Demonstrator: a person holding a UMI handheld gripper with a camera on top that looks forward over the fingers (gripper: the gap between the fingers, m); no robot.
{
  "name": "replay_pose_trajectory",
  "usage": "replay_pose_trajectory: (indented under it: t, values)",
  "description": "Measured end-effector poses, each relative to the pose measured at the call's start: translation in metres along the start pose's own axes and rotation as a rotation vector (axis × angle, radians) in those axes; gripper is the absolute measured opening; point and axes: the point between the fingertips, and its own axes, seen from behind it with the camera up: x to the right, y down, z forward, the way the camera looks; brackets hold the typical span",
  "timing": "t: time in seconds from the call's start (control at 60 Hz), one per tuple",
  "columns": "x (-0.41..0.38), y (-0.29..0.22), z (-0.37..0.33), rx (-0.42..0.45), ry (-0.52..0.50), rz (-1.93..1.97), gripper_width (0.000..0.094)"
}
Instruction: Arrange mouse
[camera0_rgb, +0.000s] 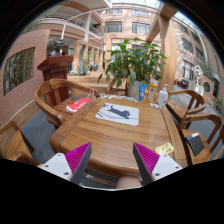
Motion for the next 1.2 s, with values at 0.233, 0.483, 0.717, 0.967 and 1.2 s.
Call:
replay_pose_trajectory:
  t: [0.233,0.483,0.717,0.967,1.2]
  values:
    - [0.067,0.066,0.010,-0.108,0.058,0.108,0.0854]
    - [0.155,0.104,0.051,-0.124,0.173,0.193,0.0854]
    - [0.206,0.102,0.101,-0.097,0.232,0.198,0.0857]
    - [0.232,0.078,0.139,-0.085,0.255,0.225,0.0855]
    - [0.240,0.062,0.169,-0.095,0.287,0.230,0.0649]
